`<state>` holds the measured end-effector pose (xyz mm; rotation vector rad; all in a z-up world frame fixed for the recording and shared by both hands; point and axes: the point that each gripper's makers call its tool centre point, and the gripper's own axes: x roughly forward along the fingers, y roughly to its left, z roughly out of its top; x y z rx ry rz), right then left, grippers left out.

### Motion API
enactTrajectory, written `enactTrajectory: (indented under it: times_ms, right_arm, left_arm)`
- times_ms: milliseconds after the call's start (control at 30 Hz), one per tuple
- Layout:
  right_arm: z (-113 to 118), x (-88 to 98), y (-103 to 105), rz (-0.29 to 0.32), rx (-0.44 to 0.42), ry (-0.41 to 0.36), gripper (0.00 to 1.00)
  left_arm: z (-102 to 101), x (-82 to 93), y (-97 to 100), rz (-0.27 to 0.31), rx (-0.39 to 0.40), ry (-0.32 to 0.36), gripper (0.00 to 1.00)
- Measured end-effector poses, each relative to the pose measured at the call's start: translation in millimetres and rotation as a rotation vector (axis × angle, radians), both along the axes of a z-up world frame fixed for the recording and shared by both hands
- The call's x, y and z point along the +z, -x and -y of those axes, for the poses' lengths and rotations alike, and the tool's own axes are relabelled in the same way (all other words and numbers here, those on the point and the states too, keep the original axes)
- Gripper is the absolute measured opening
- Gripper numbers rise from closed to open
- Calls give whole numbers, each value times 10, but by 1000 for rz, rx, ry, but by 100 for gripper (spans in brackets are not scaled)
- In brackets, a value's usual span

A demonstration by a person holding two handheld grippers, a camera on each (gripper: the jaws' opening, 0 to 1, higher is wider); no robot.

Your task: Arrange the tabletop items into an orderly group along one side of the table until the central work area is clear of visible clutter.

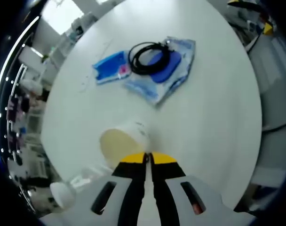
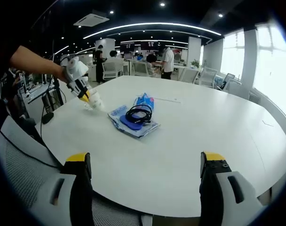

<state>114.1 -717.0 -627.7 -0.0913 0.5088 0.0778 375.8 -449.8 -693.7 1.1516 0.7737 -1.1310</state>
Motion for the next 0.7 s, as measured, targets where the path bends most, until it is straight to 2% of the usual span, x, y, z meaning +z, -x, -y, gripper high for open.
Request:
enactTrajectory:
  times_ms: [300,700]
  right_arm:
    - [11,-27,-3,-11,-1,5,95]
    - [32,-59,-30,-19,-5,11,93]
  left_arm:
    - [81,-4,-9,0,-21,2,4]
    - [86,22,-130,24,-30,23,3]
